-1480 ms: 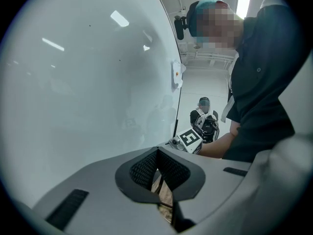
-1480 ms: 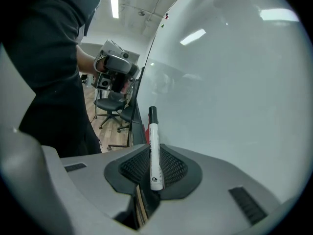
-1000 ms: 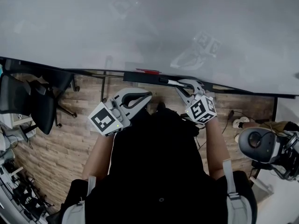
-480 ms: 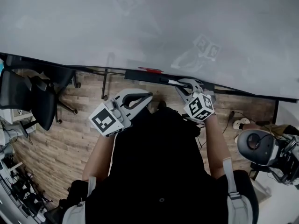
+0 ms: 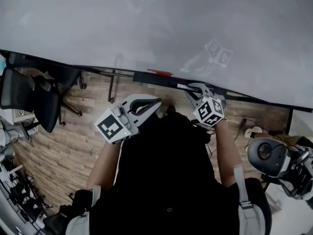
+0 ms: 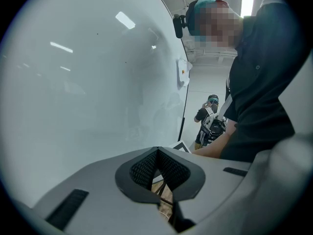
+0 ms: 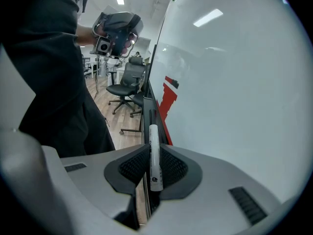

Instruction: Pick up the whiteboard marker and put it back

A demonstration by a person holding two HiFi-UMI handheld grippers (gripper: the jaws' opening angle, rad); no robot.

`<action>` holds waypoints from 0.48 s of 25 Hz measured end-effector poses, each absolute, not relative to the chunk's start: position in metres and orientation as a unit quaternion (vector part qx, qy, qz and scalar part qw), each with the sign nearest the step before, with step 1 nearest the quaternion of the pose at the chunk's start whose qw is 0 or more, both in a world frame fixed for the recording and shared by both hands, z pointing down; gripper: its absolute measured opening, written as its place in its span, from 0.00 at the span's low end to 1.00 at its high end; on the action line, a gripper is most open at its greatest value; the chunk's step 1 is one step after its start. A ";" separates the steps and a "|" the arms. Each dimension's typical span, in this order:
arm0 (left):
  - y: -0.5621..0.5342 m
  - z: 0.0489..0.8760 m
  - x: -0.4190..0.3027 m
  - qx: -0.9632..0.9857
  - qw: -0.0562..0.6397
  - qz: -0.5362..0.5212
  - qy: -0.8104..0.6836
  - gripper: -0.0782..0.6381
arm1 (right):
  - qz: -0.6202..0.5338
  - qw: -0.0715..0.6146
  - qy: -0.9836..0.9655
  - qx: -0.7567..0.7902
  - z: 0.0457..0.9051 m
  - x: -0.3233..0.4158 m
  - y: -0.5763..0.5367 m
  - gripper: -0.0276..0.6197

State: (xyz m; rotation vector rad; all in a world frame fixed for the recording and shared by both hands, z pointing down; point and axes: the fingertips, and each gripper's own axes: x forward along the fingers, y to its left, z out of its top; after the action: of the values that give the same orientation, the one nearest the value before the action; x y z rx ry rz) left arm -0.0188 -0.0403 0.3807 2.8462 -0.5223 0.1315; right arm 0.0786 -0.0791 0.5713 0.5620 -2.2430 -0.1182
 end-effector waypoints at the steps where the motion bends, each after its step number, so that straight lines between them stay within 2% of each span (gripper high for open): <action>1: -0.040 0.380 -0.018 0.975 0.122 0.044 -0.180 0.12 | -0.046 0.401 -0.888 0.222 0.571 0.079 -0.080 0.15; 12: -0.036 0.377 -0.020 0.975 0.119 0.046 -0.184 0.12 | -0.042 0.403 -0.888 0.219 0.573 0.079 -0.078 0.15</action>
State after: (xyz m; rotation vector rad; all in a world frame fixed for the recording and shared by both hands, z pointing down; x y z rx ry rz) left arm -0.0199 -0.0356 0.3765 2.8503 -0.5371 0.1334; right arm 0.0787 -0.0784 0.5734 0.5520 -2.2416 -0.1062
